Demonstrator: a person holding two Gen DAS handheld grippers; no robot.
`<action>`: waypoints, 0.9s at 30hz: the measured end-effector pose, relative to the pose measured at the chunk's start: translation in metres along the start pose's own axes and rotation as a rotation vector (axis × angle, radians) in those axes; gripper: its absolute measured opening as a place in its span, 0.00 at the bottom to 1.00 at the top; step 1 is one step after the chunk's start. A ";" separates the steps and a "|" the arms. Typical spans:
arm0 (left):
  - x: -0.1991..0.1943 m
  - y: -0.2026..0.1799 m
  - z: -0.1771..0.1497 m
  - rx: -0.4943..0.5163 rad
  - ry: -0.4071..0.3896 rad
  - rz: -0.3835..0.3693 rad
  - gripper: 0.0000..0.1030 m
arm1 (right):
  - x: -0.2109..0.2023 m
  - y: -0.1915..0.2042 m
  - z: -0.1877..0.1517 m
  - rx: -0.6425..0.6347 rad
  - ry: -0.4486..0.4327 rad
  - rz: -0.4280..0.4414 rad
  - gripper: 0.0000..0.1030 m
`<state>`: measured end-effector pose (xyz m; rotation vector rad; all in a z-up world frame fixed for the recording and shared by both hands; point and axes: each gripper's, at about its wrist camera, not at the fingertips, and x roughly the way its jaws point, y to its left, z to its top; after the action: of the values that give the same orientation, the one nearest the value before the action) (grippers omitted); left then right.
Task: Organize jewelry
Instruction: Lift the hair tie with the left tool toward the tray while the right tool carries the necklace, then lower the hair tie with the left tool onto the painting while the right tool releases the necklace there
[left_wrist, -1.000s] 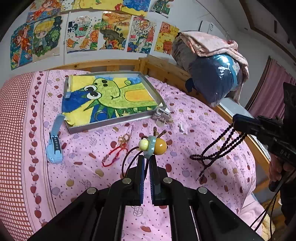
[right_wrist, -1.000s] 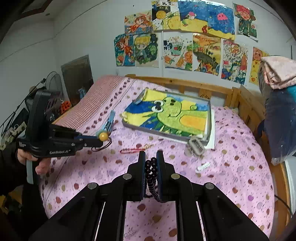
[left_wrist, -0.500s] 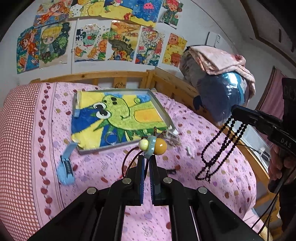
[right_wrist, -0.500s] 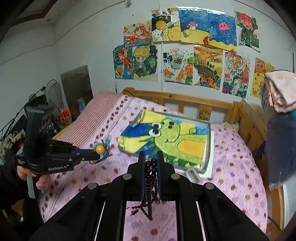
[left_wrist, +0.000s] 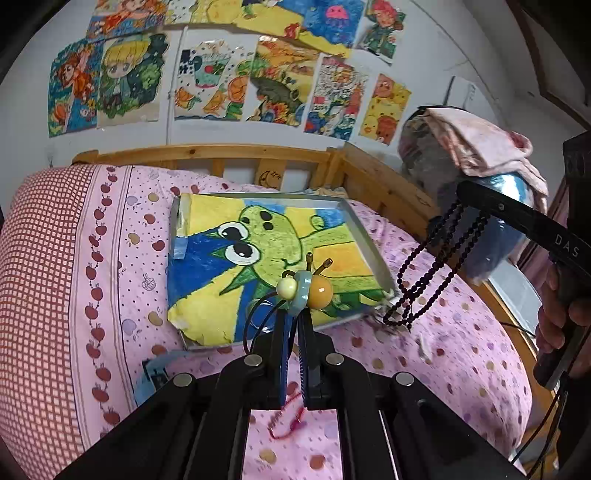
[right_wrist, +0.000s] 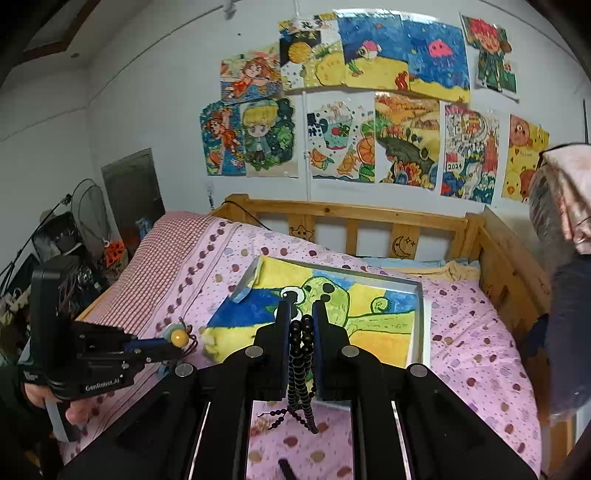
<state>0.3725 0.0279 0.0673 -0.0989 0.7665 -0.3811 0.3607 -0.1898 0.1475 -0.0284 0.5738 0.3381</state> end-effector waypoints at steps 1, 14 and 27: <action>0.006 0.003 0.002 -0.007 0.006 0.003 0.05 | 0.008 -0.002 0.001 0.005 0.003 -0.002 0.10; 0.097 0.028 0.011 -0.050 0.117 0.045 0.05 | 0.111 -0.027 -0.037 0.093 0.120 -0.031 0.10; 0.152 0.034 0.003 -0.079 0.220 0.088 0.05 | 0.149 -0.058 -0.063 0.131 0.197 -0.117 0.10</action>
<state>0.4844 0.0030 -0.0382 -0.0977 1.0001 -0.2809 0.4632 -0.2070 0.0103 0.0311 0.7848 0.1842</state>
